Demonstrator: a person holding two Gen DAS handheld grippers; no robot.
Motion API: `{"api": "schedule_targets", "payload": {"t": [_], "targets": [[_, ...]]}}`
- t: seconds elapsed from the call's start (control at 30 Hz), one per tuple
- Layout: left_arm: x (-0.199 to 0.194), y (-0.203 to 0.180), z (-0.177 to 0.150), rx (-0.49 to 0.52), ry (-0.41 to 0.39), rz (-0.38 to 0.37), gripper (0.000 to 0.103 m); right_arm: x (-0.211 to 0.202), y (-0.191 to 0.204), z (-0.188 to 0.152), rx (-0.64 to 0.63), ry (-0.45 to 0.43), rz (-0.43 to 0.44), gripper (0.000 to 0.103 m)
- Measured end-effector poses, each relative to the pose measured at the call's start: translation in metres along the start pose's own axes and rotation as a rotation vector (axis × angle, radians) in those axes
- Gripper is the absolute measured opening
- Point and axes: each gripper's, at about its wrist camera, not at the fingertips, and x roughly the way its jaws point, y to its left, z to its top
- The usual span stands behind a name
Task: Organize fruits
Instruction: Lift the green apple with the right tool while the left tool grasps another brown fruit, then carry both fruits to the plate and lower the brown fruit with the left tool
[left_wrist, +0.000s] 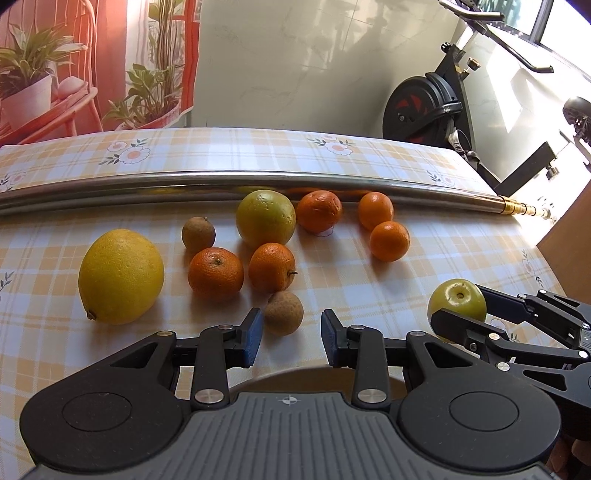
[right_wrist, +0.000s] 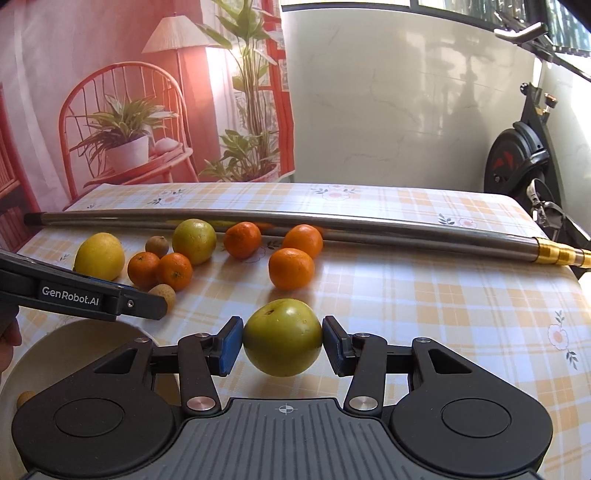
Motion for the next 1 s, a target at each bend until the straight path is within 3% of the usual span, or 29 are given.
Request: {"api": "schedule_targets", "payload": {"t": [0.53,0.67,1.0], "targets": [[0.012,0.001,0.002,0.002,-0.002,0.021,0.036,-0.01,0.002,-0.002,0.006,-0.022,0.005,0.043],[0.012,-0.001,0.001,0.017,0.0,0.031,0.028,-0.009,0.001,-0.003,0.013,-0.018,0.006,0.043],[-0.008,-0.001,-0.003,0.034,-0.032,0.037,0.027,-0.013,0.001,-0.001,0.025,-0.024,0.006,0.043]]}}
